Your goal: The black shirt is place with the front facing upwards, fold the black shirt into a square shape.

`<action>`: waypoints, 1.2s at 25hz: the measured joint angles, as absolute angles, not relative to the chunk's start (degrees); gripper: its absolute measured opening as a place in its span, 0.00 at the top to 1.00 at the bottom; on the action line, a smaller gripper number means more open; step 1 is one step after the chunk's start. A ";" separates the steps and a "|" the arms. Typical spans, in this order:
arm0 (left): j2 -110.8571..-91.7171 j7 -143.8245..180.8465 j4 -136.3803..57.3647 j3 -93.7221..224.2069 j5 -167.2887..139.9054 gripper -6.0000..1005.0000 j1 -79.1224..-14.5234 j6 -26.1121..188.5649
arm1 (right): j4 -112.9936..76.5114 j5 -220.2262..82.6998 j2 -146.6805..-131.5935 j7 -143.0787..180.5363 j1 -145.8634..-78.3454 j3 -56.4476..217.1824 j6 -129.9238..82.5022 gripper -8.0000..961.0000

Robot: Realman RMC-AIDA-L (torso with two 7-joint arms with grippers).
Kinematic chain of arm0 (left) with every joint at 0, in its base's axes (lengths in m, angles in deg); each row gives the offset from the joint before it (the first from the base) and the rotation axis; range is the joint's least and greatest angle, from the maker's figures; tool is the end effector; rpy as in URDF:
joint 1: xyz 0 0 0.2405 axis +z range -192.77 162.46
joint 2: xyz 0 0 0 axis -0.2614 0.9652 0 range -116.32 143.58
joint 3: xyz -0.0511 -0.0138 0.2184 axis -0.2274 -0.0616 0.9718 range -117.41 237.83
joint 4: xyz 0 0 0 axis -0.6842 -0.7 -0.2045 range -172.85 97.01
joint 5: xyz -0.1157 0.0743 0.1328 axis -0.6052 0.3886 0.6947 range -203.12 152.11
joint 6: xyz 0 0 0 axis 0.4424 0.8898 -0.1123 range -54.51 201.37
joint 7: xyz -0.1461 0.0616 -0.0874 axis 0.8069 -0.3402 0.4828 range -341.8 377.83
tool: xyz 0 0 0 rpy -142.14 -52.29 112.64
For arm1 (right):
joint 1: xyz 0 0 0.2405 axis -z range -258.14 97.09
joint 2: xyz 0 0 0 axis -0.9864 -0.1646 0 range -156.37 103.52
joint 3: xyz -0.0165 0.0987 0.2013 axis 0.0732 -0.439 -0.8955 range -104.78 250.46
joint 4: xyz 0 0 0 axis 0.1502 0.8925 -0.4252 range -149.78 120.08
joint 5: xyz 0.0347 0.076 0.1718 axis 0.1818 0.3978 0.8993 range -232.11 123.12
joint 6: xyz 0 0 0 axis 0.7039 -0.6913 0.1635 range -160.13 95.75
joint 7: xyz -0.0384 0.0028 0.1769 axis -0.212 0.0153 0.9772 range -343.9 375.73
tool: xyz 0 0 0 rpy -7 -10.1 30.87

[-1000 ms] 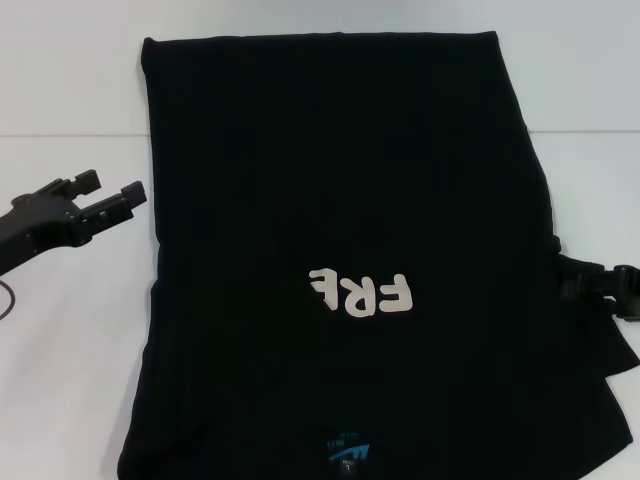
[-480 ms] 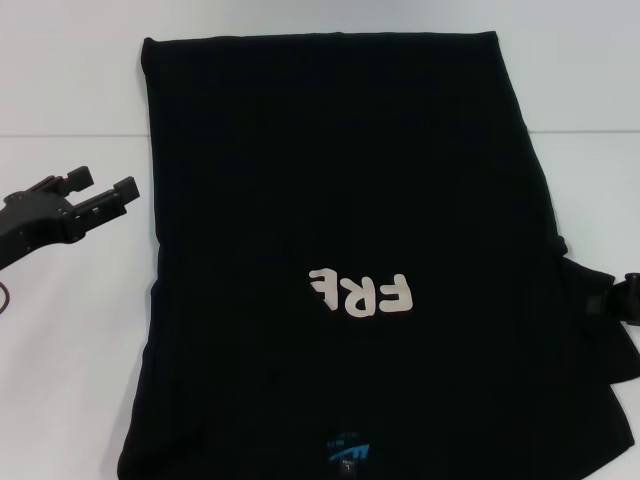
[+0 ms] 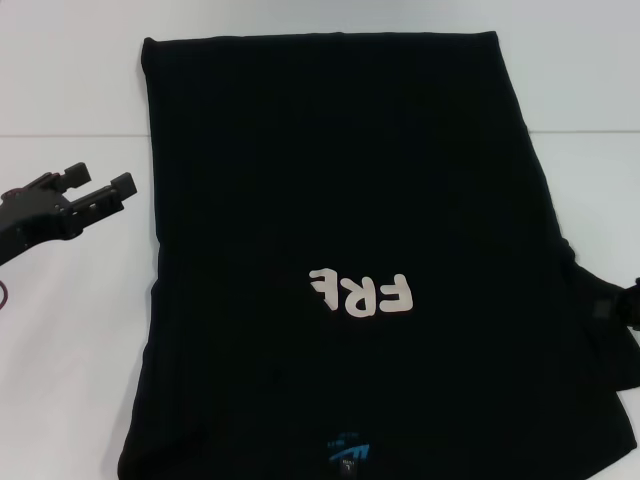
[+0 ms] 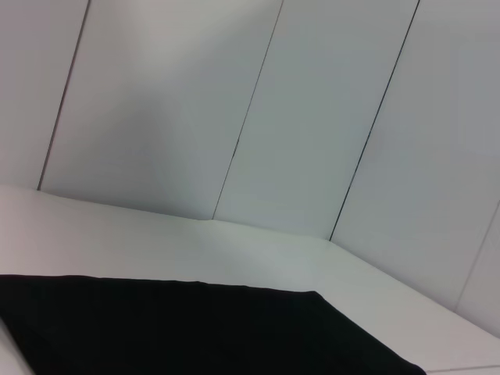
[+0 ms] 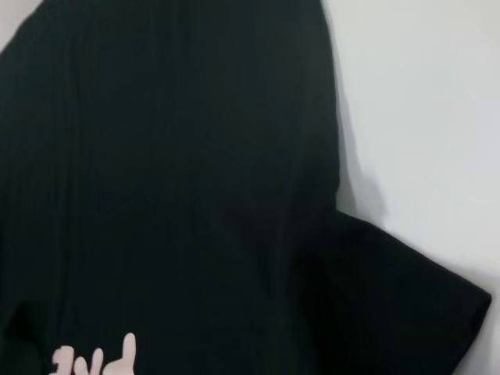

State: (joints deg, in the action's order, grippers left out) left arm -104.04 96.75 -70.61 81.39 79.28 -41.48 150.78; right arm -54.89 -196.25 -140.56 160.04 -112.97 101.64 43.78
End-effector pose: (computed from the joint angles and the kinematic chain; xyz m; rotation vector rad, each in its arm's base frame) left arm -0.2753 0.3489 0.0516 -2.0783 -0.8880 -0.8721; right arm 0.3129 0.3377 0.0275 -1.8525 1.9686 0.3588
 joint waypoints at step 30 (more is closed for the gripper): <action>-103.68 97.26 -70.65 80.17 79.09 0.14 -40.23 151.39 | -54.52 -176.59 -137.24 155.08 -109.29 94.02 58.87 0.92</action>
